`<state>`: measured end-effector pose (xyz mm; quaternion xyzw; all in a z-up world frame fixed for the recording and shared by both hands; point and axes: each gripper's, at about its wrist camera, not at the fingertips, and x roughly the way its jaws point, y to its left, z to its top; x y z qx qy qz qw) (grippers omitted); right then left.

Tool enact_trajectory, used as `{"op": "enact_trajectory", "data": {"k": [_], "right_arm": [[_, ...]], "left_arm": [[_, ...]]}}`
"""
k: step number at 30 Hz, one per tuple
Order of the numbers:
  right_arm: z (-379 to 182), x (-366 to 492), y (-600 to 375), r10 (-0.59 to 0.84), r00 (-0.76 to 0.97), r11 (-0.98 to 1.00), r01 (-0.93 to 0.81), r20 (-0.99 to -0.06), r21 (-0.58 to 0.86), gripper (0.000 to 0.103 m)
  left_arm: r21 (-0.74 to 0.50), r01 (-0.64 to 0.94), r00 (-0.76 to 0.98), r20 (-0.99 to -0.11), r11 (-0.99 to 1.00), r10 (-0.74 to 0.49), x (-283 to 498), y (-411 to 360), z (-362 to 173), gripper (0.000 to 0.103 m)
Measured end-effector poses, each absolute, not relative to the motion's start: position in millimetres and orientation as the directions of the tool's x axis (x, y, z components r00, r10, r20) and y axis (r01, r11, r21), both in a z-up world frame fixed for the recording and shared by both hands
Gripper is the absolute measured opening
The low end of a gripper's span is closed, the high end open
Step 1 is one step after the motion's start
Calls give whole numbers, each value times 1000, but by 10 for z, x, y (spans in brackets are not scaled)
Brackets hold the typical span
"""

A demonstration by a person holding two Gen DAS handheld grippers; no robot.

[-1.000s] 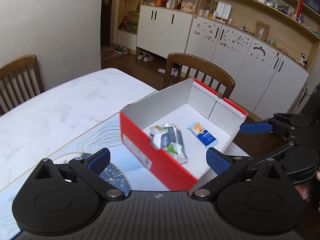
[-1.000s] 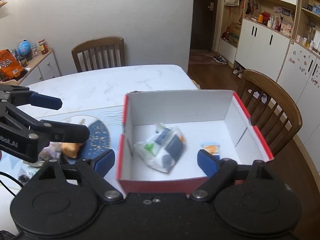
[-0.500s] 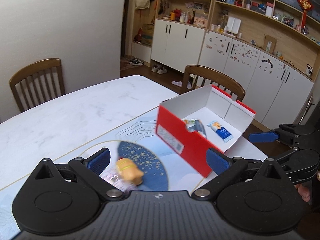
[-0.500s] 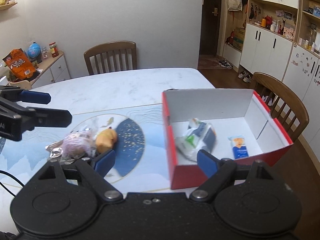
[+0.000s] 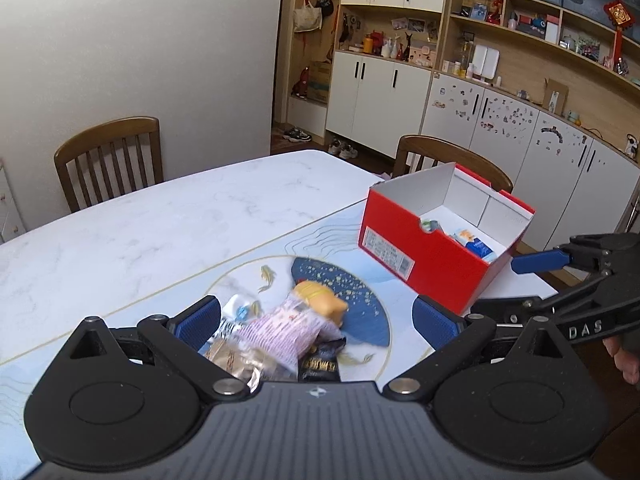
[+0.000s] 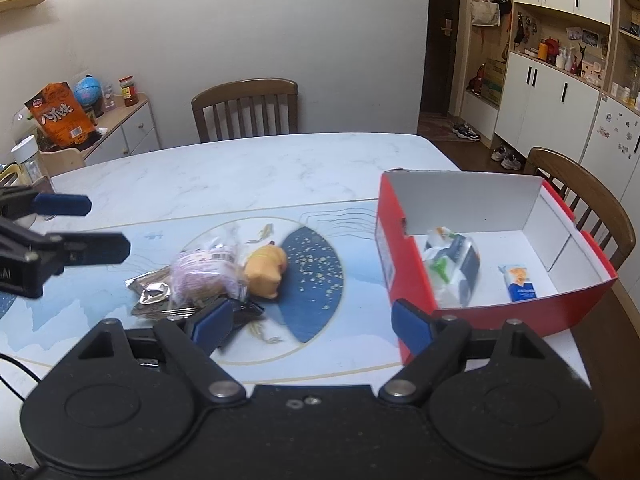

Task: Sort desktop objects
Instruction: 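Move both tools back over the remaining snack pile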

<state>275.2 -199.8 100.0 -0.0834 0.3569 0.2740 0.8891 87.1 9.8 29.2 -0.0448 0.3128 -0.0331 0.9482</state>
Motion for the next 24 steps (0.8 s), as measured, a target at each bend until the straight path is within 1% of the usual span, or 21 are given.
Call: {"op": "enact_trajectory", "data": {"k": [7,10,14,17,21,24], "right_arm": [[891,2630,-1833,441,579,821,-569,-685,48,86],[793,2556,-1755,446,567,811,-584,-693,44,84],[676,2485,-1645,454,556,801,-597,-696,46,84],[584,2445,-1562,462,544,793,-607,-700,51,84],[432,2407,-1472,460,520,777,-628,-719,43,80],[322,2382,-1425,454,504,768,-639,-735,36,79]], "left_arm": [[-88,52,803,-589,995,-94,663,143,92,102],[-81,52,796,-598,995,-90,597,149,-33,102],[-44,32,785,-618,999,-52,529,151,-213,102],[-40,31,777,-628,999,-50,489,164,-334,102],[-46,35,766,-641,998,-56,424,184,-501,102],[-40,38,758,-650,998,-55,404,184,-611,102]]}}
